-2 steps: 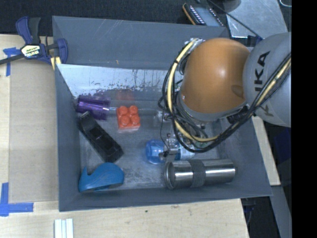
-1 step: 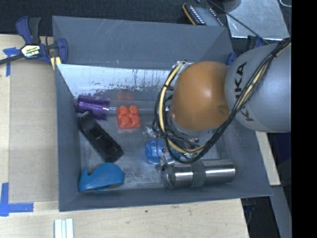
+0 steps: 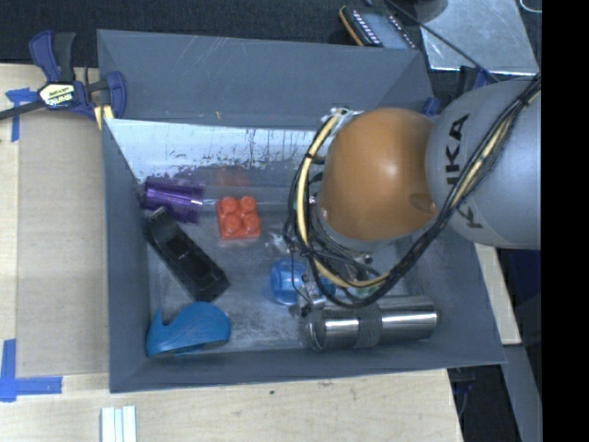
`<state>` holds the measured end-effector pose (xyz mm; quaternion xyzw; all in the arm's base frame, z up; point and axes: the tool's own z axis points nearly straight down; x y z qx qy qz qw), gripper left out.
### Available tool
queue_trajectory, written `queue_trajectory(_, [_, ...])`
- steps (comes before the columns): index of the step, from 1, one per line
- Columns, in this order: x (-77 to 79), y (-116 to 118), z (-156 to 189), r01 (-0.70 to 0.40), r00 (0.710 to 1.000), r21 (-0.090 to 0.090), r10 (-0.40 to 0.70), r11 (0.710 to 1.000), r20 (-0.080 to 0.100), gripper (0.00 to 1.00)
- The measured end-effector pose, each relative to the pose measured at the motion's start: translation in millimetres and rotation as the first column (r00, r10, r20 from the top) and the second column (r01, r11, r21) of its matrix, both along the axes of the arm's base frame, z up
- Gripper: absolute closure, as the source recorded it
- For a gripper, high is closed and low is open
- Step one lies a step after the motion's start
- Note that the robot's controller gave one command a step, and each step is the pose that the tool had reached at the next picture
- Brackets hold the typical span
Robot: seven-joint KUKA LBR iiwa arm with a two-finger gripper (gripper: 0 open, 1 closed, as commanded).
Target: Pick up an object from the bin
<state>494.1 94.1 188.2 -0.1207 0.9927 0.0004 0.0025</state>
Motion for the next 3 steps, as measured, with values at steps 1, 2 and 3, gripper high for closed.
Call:
queue_trajectory(1, [2.2,-14.7,-44.8,-0.051,0.999,-0.002,0.051,0.999,-0.01,0.0])
queue_trajectory(2, [38.8,-11.2,-8.7,-0.032,0.999,0.001,0.032,0.999,0.008,0.0])
queue_trajectory(3, [38.7,-29.3,-47.8,-0.03,1.0,-0.001,0.03,1.0,-0.003,1.0])
